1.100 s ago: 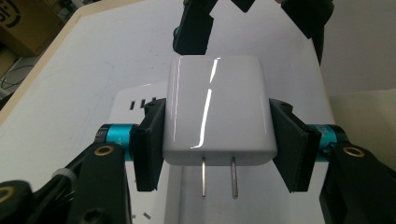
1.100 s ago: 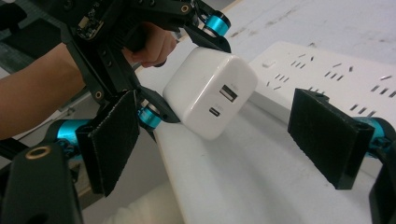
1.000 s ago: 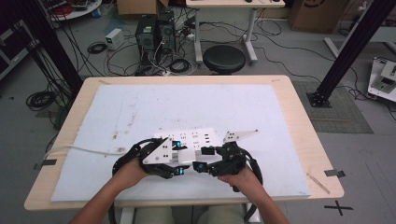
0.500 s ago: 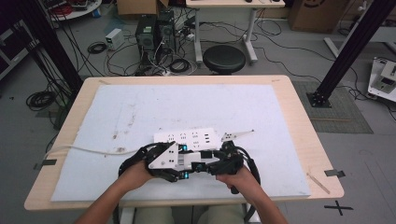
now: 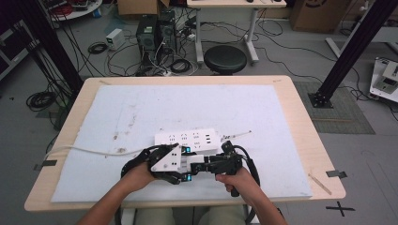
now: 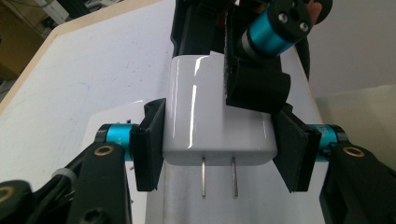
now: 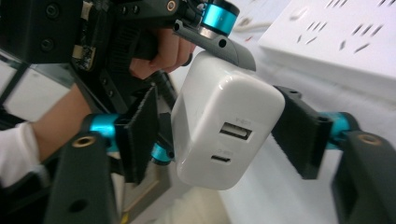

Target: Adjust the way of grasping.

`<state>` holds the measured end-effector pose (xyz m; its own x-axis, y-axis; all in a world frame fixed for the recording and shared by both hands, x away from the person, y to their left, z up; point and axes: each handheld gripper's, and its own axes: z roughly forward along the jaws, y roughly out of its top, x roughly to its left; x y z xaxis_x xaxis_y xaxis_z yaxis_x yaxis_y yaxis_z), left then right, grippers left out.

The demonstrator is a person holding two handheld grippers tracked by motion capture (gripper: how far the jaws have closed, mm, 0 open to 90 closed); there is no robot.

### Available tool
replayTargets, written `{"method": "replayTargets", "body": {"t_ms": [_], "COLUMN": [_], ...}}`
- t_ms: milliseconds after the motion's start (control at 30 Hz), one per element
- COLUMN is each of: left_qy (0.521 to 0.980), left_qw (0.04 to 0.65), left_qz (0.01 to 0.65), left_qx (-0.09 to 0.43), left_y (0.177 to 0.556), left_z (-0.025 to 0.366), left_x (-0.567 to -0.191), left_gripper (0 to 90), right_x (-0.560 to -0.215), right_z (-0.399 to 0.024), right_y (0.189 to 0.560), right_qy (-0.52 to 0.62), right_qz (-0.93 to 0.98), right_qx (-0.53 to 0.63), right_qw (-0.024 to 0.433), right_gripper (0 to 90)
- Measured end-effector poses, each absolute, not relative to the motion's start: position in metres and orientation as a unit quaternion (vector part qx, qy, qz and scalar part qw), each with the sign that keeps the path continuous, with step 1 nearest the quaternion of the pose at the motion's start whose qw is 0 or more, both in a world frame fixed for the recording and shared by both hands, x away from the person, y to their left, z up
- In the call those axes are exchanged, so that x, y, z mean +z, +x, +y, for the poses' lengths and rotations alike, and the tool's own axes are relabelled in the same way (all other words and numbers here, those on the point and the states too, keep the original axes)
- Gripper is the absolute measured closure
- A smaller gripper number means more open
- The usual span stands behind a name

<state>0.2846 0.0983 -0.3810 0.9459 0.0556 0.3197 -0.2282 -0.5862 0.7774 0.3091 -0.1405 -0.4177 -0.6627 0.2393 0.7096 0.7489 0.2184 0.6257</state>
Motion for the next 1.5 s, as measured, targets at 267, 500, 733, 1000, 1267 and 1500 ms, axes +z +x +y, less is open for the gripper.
{"method": "replayTargets", "body": {"t_ms": [267,500,733,1000,1267,1500], "left_qy": [0.878,0.877,0.867,0.845,0.813,0.801], "left_qw": [0.45,0.459,0.482,0.514,0.525,0.532], "left_qz": [-0.054,-0.043,0.006,0.087,0.199,0.226], "left_qx": [0.152,0.139,0.126,0.119,0.152,0.156], "left_y": [0.284,0.286,0.293,0.303,0.316,0.319], "left_z": [0.097,0.097,0.108,0.133,0.161,0.172], "left_x": [-0.382,-0.383,-0.383,-0.392,-0.405,-0.407], "left_gripper": [42.4,40.7,26.9,26.5,25.4,25.4], "right_x": [-0.425,-0.427,-0.425,-0.409,-0.395,-0.388], "right_z": [-0.143,-0.146,-0.155,-0.179,-0.206,-0.225], "right_y": [0.315,0.319,0.319,0.32,0.32,0.321], "right_qy": [-0.338,-0.342,-0.347,-0.349,-0.328,-0.327], "right_qz": [-0.722,-0.718,-0.729,-0.756,-0.788,-0.801], "right_qx": [-0.528,-0.519,-0.515,-0.512,-0.508,-0.497], "right_qw": [0.294,0.314,0.288,0.21,0.117,0.07], "right_gripper": [52.9,61.5,62.9,62.9,62.8,62.8]}}
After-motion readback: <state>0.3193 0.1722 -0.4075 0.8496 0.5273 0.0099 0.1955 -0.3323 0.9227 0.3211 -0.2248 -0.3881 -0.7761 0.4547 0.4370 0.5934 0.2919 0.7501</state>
